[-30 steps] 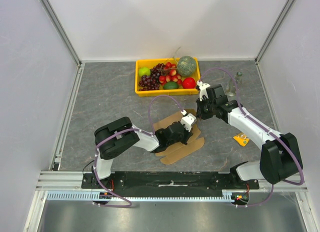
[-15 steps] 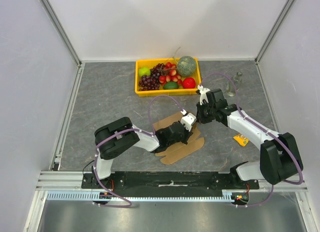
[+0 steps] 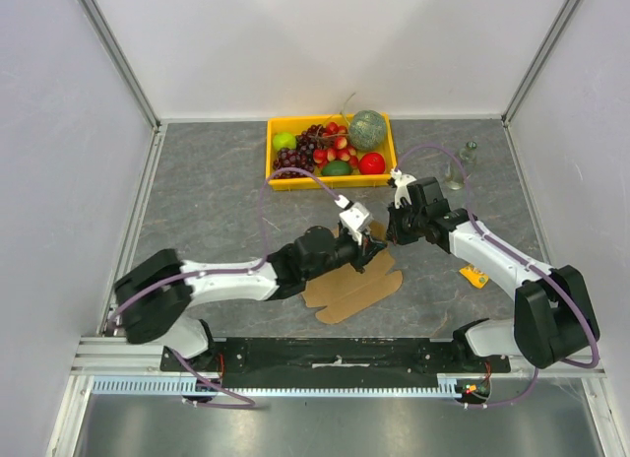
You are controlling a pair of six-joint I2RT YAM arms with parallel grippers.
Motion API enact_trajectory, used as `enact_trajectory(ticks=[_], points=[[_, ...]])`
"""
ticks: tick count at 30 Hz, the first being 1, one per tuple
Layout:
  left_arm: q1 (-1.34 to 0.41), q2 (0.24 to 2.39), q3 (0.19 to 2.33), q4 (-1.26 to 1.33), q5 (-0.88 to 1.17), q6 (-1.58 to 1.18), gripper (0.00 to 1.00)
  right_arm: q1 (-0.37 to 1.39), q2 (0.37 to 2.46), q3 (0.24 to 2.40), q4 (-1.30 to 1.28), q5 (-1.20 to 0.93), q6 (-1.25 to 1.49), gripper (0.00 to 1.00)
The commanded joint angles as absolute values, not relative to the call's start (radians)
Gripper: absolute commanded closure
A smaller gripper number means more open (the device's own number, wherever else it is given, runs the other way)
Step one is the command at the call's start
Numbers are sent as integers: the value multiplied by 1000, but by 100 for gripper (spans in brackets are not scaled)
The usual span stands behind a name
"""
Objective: Fold the paper box
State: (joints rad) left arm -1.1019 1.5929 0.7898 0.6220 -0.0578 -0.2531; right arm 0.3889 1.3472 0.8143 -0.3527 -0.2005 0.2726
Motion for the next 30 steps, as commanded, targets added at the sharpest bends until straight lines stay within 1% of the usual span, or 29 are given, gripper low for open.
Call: enact_trajectory(ticks=[1, 4, 7, 9, 14, 24, 30], points=[[-1108, 1399, 752, 569, 14, -210, 98, 387, 1332, 796, -356, -172, 268, 100], [-1104, 1301, 738, 468, -113, -173, 98, 387, 1332, 796, -353, -173, 268, 100], [-1074, 1272, 723, 373, -237, -150, 98, 387, 1332, 796, -351, -178, 265, 100], [-1025, 1275, 713, 307, -262, -164, 98, 385, 1333, 796, -350, -183, 262, 100], [-954, 1289, 664, 304, -238, -166, 98, 385, 1333, 795, -347, -186, 261, 100], [-946, 1402, 680, 307, -198, -137, 98, 387, 1325, 795, -347, -215, 252, 100], [-946, 1433, 673, 314, -189, -141, 98, 387, 1316, 796, -350, -245, 247, 100]])
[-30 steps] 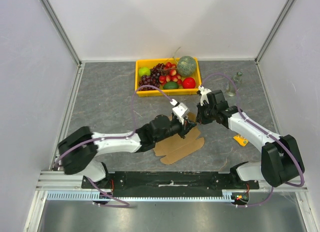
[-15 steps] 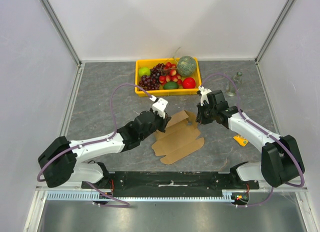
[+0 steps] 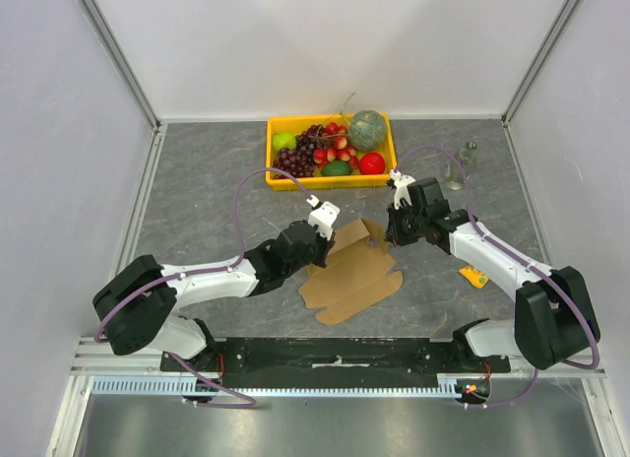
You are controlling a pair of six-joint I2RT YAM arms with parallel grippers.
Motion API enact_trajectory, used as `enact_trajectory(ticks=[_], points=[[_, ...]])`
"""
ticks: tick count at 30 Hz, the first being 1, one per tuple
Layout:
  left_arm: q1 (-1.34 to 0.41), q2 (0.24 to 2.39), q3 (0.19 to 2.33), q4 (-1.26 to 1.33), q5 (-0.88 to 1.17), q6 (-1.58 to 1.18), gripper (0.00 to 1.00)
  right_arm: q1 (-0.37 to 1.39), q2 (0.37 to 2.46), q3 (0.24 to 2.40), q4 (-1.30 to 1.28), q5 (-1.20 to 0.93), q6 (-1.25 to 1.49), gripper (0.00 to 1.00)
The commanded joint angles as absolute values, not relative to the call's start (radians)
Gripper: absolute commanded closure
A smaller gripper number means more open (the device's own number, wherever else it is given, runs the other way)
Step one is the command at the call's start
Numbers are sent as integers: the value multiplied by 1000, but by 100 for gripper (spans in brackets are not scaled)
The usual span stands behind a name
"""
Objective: Fold the paper box
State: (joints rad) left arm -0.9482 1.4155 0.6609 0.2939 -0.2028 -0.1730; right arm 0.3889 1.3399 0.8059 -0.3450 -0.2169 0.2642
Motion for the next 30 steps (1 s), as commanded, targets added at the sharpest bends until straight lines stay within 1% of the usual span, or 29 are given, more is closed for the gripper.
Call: enact_trajectory(ticks=[1, 13, 17, 19, 20, 23, 27, 29, 30], points=[[-946, 1433, 669, 318, -190, -143, 98, 387, 1316, 799, -354, -258, 247, 100], [-946, 1422, 653, 330, -195, -144, 98, 397, 1318, 808, -365, -367, 288, 100], [-945, 1427, 652, 336, -189, -147, 98, 408, 1327, 810, -364, -383, 305, 98], [-943, 1430, 649, 337, -184, -150, 98, 414, 1330, 805, -354, -400, 316, 94], [-946, 1431, 649, 341, -183, -152, 98, 414, 1330, 801, -344, -413, 322, 91], [-945, 1431, 644, 344, -181, -156, 98, 416, 1325, 776, -293, -457, 344, 75], [-945, 1433, 641, 345, -179, -160, 98, 411, 1304, 743, -221, -465, 367, 50], [-945, 1431, 637, 345, -181, -161, 98, 408, 1290, 733, -201, -437, 373, 44], [-945, 1431, 635, 344, -181, -161, 98, 400, 1278, 727, -189, -427, 376, 42]])
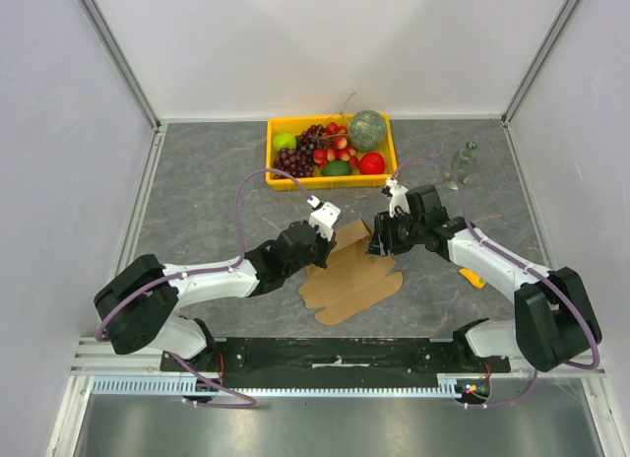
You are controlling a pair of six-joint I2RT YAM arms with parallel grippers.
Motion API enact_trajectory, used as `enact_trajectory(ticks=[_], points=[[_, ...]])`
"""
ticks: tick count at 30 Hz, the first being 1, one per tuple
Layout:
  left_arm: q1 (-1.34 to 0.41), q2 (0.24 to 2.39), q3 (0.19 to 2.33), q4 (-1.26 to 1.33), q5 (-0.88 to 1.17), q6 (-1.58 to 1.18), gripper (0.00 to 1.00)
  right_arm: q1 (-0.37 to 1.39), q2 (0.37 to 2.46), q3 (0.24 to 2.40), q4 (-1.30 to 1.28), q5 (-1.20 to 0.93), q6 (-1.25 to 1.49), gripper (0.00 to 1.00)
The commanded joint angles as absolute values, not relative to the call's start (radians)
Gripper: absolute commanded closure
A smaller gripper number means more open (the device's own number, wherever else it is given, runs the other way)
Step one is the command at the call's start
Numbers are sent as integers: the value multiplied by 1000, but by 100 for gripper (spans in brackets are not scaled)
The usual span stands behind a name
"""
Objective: Fold the paper box
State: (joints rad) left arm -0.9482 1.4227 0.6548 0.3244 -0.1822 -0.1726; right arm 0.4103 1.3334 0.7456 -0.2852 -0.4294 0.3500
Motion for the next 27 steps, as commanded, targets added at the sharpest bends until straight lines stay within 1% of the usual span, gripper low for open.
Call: enact_trajectory(ticks=[1, 4, 8, 11, 13, 17, 22, 27], points=[[-945, 1431, 635, 345, -181, -161, 98, 394, 1266, 723, -172, -417, 379, 41], [-945, 1436, 630, 344, -181, -163, 98, 368, 1200, 701, -124, -361, 405, 40], [-943, 1436, 629, 345, -179, -164, 98, 348, 1135, 684, -100, -183, 423, 39], [-945, 1431, 629, 345, -181, -161, 98, 347, 1149, 704, -164, -59, 405, 39], [-945, 1424, 632, 345, -183, -161, 98, 347, 1192, 724, -222, -29, 371, 38], [-945, 1420, 641, 341, -181, -161, 98, 350, 1265, 697, -209, -159, 330, 41], [-943, 1419, 652, 337, -175, -163, 98, 348, 1258, 600, -39, -274, 316, 44], [-943, 1424, 653, 336, -170, -163, 98, 348, 1281, 549, 93, -324, 301, 49]])
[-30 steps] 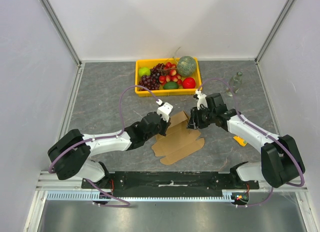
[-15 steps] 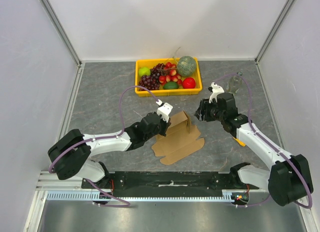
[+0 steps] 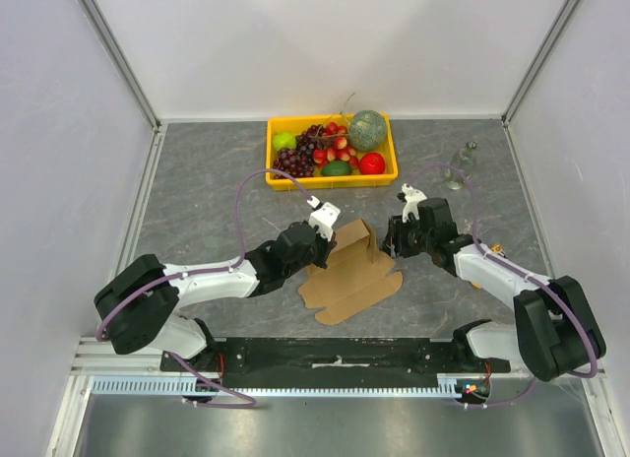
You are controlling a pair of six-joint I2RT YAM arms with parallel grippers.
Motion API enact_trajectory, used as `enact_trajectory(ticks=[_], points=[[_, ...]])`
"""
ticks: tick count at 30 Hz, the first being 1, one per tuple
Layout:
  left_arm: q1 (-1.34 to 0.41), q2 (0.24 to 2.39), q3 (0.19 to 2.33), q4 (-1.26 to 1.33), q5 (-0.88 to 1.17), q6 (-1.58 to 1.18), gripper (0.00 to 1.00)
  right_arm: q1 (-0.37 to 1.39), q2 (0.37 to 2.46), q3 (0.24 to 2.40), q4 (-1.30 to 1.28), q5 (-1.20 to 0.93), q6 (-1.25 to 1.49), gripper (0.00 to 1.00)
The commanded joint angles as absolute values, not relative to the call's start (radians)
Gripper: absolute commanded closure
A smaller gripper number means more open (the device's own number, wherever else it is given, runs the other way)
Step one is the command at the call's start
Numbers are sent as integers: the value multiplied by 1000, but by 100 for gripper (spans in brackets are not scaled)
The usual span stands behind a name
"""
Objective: Fold the paper box
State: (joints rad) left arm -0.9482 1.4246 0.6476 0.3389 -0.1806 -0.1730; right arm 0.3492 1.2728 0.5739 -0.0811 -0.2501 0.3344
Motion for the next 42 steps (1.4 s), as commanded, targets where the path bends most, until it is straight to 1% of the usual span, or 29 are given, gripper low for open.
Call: enact_trajectory(ticks=[1, 7, 14, 24, 35, 39, 42], points=[[-942, 1424, 655, 336, -170, -163, 98, 348, 1288, 534, 124, -334, 302, 50], [-942, 1417, 666, 331, -166, -163, 98, 350, 1305, 473, 310, -388, 305, 51], [-939, 1427, 687, 321, -152, -158, 98, 350, 1333, 440, 437, -442, 313, 51], [-934, 1408, 710, 292, -140, -152, 98, 353, 1388, 426, 528, -477, 293, 52], [-920, 1344, 837, 184, -61, -124, 89, 353, 1445, 410, 629, -506, 291, 53], [-839, 1333, 864, 190, -34, -129, 88, 353, 1454, 414, 643, -512, 284, 53], [-732, 1371, 893, 209, 55, -176, 86, 353, 1465, 416, 664, -517, 282, 53]])
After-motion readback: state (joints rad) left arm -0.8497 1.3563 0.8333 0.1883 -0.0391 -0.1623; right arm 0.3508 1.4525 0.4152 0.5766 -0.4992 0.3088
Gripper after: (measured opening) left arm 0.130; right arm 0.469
